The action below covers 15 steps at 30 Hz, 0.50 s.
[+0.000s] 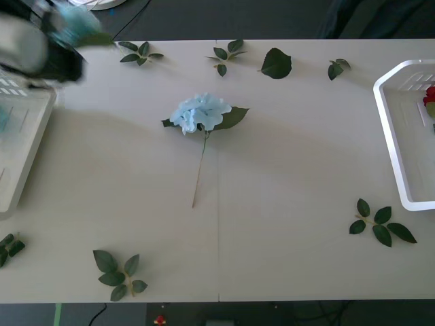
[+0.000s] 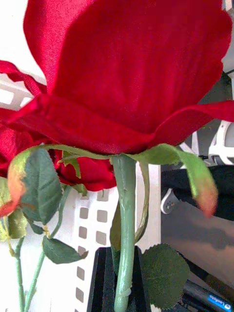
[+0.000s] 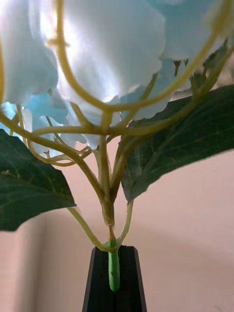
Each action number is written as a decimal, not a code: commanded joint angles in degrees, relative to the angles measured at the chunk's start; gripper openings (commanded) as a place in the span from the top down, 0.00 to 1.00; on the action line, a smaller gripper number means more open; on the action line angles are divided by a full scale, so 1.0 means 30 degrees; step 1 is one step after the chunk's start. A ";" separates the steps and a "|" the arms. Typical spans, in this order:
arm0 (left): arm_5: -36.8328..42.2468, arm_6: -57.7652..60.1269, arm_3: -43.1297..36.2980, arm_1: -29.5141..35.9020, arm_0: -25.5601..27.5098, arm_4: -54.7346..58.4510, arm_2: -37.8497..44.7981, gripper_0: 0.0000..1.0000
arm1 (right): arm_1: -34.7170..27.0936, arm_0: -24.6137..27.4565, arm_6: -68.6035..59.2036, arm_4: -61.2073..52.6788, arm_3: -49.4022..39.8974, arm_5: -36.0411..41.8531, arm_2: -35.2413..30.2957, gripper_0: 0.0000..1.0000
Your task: Place the red flowers into the right box and the blue flowers into the left box. If a person shows an open palm, hand one flower to the person first, then continue sorting.
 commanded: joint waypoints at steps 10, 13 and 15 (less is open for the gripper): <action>0.1994 -0.7743 -0.4022 0.2759 0.5236 0.1955 1.2056 1.00 | -0.0721 -0.0167 0.0041 0.0290 -0.0023 -0.0791 -0.0023 0.00; 0.1818 -0.9647 -0.4227 0.3169 0.7521 0.2717 1.4019 1.00 | -0.0721 -0.0167 0.0041 0.0261 -0.0023 -0.1142 0.0212 0.00; 0.1320 -1.0878 -0.4198 0.3287 0.8986 0.3127 1.5161 1.00 | -0.0721 -0.0167 -0.0018 0.0202 -0.0023 -0.1289 0.0417 0.00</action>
